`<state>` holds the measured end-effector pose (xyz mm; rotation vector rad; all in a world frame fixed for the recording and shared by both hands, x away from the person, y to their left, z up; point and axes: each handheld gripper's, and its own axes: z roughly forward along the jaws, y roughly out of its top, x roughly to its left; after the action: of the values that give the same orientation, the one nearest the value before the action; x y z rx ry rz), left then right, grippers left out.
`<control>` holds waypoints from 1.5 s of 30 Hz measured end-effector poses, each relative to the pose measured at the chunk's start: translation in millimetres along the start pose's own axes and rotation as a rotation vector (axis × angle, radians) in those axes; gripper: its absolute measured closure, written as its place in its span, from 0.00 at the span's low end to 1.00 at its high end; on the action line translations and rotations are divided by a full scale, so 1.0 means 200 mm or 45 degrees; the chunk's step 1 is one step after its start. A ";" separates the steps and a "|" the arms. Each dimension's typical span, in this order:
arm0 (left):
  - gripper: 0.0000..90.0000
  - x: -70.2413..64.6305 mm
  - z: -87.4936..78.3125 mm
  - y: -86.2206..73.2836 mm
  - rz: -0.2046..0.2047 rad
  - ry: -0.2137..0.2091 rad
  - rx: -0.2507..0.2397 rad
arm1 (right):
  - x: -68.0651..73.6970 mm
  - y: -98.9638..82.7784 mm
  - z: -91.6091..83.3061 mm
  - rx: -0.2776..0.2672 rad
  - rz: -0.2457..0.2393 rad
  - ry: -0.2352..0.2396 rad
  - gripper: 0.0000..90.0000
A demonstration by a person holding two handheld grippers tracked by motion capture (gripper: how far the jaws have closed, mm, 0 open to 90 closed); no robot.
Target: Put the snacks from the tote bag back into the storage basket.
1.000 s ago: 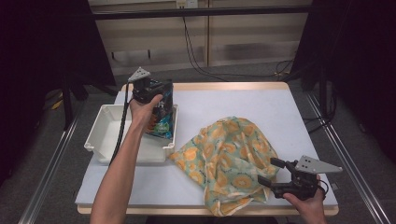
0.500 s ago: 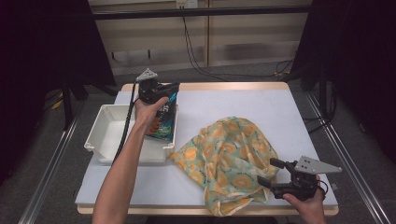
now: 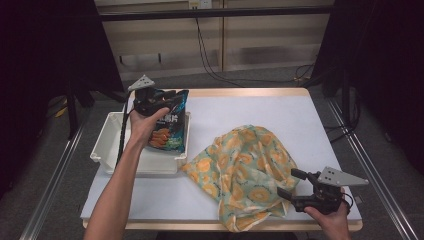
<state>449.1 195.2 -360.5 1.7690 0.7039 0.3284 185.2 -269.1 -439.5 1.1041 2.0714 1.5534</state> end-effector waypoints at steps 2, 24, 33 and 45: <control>0.77 -0.01 -0.06 -0.03 0.008 -0.013 0.010 | 0.00 0.00 0.00 0.002 0.000 0.000 0.18; 1.00 -0.05 -0.27 -0.56 0.000 -0.039 0.358 | 0.00 0.00 0.02 0.011 0.000 -0.008 0.18; 1.00 0.02 -0.20 -0.60 -0.004 0.030 0.529 | 0.00 0.00 0.03 0.020 -0.003 -0.004 0.18; 1.00 0.01 -0.06 -0.56 0.084 0.027 0.685 | 0.00 -0.01 0.03 0.023 -0.004 -0.006 0.18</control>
<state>410.9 225.0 -462.5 2.3040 0.7999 0.2122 187.8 -265.3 -442.2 1.1088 2.0871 1.5323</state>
